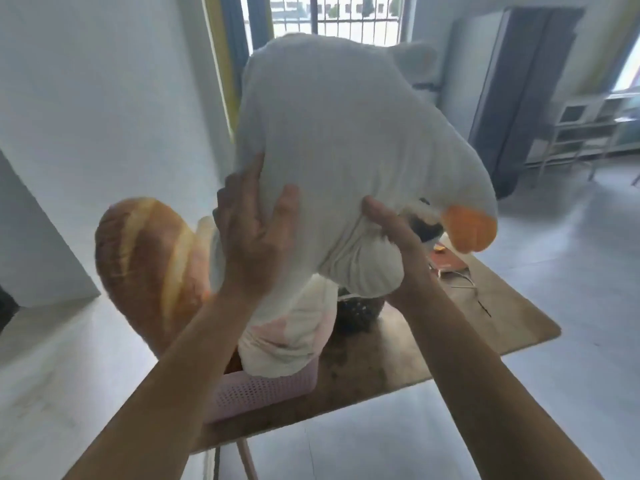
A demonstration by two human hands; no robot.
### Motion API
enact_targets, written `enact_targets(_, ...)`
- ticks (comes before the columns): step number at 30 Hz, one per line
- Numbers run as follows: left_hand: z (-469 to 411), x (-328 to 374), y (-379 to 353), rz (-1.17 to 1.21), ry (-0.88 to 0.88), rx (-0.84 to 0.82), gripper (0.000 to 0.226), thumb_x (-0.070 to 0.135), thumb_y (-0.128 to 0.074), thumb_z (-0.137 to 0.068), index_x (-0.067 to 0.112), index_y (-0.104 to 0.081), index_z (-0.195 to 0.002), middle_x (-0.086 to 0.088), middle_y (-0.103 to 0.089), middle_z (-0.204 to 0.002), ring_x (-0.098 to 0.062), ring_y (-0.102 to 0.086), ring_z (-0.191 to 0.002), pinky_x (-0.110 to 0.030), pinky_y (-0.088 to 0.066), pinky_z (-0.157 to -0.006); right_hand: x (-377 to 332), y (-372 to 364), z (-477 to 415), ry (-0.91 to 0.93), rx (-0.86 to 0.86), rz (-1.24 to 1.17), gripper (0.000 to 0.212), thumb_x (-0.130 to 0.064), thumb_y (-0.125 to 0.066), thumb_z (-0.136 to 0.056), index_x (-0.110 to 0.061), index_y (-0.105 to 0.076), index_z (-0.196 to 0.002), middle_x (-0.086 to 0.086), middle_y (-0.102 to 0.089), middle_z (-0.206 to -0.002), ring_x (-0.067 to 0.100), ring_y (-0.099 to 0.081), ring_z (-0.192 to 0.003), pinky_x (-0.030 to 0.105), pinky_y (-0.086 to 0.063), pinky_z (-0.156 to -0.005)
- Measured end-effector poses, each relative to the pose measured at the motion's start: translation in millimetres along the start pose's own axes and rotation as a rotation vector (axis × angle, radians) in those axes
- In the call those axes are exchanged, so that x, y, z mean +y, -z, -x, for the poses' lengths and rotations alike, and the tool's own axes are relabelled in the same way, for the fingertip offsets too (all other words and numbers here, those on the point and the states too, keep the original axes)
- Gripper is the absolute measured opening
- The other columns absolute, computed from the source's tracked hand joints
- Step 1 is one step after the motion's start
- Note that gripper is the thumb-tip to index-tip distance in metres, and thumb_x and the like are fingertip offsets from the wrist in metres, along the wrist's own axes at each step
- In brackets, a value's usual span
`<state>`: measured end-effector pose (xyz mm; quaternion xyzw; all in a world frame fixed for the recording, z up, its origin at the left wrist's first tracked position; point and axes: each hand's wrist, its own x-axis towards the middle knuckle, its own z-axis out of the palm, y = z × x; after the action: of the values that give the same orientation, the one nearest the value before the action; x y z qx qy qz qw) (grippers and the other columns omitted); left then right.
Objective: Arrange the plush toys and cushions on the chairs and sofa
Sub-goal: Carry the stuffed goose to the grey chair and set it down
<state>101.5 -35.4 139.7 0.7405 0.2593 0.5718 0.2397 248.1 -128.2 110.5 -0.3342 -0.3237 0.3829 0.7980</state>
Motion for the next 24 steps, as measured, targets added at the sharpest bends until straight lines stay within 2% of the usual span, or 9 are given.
enact_targets(3, 30.0, 27.2, -45.9, 0.064, -0.075, -0.152, 0.064, 0.053, -0.045, -0.094, 0.015, -0.055, -0.144, -0.004, -0.060, -0.135, -0.017, -0.049, -0.127, -0.048, -0.037, -0.111, -28.1, 51.5, 51.8, 0.050, 0.139, -0.110, 0.065, -0.026, -0.091, -0.069, -0.008, -0.069, -0.128, 0.009, -0.072, -0.127, 0.030, -0.069, -0.118, 0.044, -0.055, -0.101)
enact_targets(6, 74.8, 63.2, -96.0, 0.163, -0.105, -0.288, 0.061, 0.054, -0.048, -0.092, 0.020, -0.056, -0.142, 0.001, -0.060, -0.140, -0.021, -0.050, -0.130, -0.042, -0.033, -0.111, -54.2, 97.7, 115.2, 0.125, 0.346, -0.097, 0.058, -0.034, -0.094, -0.062, -0.011, -0.079, -0.113, 0.008, -0.074, -0.125, 0.026, -0.072, -0.114, 0.040, -0.055, -0.101)
enact_targets(8, 107.4, 89.4, -126.9, 0.224, -0.117, -0.414, 0.059, 0.053, -0.050, -0.092, 0.021, -0.056, -0.142, 0.001, -0.058, -0.145, -0.023, -0.048, -0.134, -0.042, -0.030, -0.112, -70.2, 122.3, 162.4, 0.164, 0.503, -0.075, 0.036, -0.036, -0.078, -0.073, -0.013, -0.085, -0.101, 0.005, -0.077, -0.118, 0.022, -0.075, -0.108, 0.036, -0.058, -0.099)
enact_targets(11, 151.6, 127.3, -166.5, 0.287, -0.110, -0.649, 0.059, 0.053, -0.049, -0.092, 0.027, -0.053, -0.145, 0.005, -0.053, -0.151, -0.020, -0.040, -0.142, -0.040, -0.023, -0.118, -94.7, 148.4, 230.7, 0.216, 0.703, -0.065, 0.038, -0.038, -0.055, -0.086, -0.018, -0.086, -0.092, 0.001, -0.080, -0.110, 0.018, -0.077, -0.101, 0.032, -0.063, -0.086)
enact_targets(14, 192.7, 162.4, -201.9, 0.342, -0.112, -0.850, 0.065, 0.060, -0.045, -0.090, 0.031, -0.049, -0.148, 0.009, -0.049, -0.153, -0.016, -0.035, -0.145, -0.042, -0.023, -0.122, -113.4, 178.1, 289.4, 0.285, 0.828, -0.047, 0.037, -0.034, -0.053, -0.088, -0.017, -0.085, -0.098, 0.002, -0.080, -0.110, 0.019, -0.077, -0.100, 0.034, -0.060, -0.083)
enact_targets(17, 232.8, 195.5, -243.8, 0.406, -0.084, -0.969, 0.063, 0.054, -0.048, -0.091, 0.030, -0.048, -0.149, 0.007, -0.049, -0.153, -0.014, -0.037, -0.145, -0.046, -0.026, -0.122, -127.5, 221.9, 338.0, 0.331, 0.952, -0.021, 0.046, -0.029, -0.060, -0.087, -0.014, -0.068, -0.130, 0.002, -0.078, -0.114, 0.022, -0.076, -0.101, 0.034, -0.062, -0.072)
enact_targets(19, 258.9, 216.4, -277.5, 0.450, -0.031, -1.004, 0.066, 0.058, -0.046, -0.090, 0.029, -0.048, -0.149, 0.007, -0.051, -0.151, -0.013, -0.041, -0.142, -0.044, -0.028, -0.122, -139.8, 252.6, 363.1, 0.338, 0.985, 0.047, 0.057, -0.022, -0.064, -0.087, -0.022, -0.057, -0.144, -0.001, -0.074, -0.126, 0.024, -0.071, -0.116, 0.039, -0.059, -0.082)
enact_targets(22, 296.8, 247.3, -335.0, 0.501, 0.058, -1.089, 0.074, 0.069, -0.041, -0.086, 0.031, -0.047, -0.148, 0.007, -0.051, -0.149, -0.013, -0.044, -0.140, -0.047, -0.032, -0.120, -171.5, 299.0, 396.0, 0.356, 1.017, 0.159, 0.054, -0.021, -0.059, -0.087, -0.037, -0.058, -0.139, -0.004, -0.068, -0.137, 0.025, -0.063, -0.130, 0.051, -0.049, -0.105)
enact_targets(24, 322.2, 266.3, -373.1, 0.523, 0.087, -1.160, 0.073, 0.075, -0.042, -0.086, 0.035, -0.046, -0.147, 0.007, -0.053, -0.148, -0.017, -0.046, -0.140, -0.050, -0.034, -0.119, -193.3, 327.1, 415.8, 0.374, 1.051, 0.216, 0.051, -0.021, -0.058, -0.089, -0.042, -0.059, -0.136, -0.006, -0.065, -0.140, 0.022, -0.062, -0.131, 0.053, -0.045, -0.112)
